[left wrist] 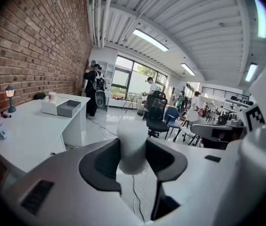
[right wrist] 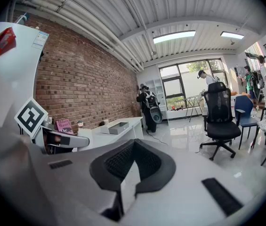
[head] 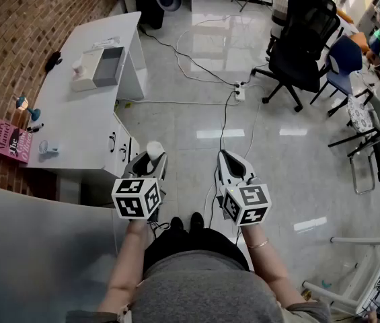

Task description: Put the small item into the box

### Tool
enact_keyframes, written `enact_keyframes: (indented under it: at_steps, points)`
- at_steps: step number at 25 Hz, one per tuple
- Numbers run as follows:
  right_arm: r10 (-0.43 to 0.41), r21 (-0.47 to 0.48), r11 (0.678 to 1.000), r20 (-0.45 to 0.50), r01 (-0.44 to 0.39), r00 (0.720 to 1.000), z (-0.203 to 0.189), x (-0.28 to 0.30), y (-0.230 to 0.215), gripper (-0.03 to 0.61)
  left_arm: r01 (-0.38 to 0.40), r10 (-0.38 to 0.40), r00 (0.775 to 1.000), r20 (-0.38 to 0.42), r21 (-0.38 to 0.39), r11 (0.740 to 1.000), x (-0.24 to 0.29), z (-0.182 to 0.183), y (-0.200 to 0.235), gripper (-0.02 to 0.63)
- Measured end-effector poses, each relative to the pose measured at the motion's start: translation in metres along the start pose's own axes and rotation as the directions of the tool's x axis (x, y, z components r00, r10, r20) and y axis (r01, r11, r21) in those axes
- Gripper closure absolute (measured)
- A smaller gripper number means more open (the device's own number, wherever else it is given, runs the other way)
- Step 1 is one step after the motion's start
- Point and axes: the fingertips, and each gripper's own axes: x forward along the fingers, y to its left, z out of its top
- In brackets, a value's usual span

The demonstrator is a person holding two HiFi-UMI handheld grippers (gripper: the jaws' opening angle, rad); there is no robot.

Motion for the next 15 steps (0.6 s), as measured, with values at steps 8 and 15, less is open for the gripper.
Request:
enact_keyframes:
  at_steps: [8,15]
  points:
    - [-0.068,0.037,0.997,-0.001,0.068,0.998,-0.003,-0.002,-0.028,0.575,0.012,-0.012,1.0,0.009,-0.022,1.0,0.014,-0.001,-0.004,0.439]
    - [-0.089,0.059,0.994,0.009,0.089,0.996,0.003,0.004,-0.057,0.574,0.016,-0.016,1.0,0.011,-0.005,1.0,0.039,0.01,-0.01,0.439]
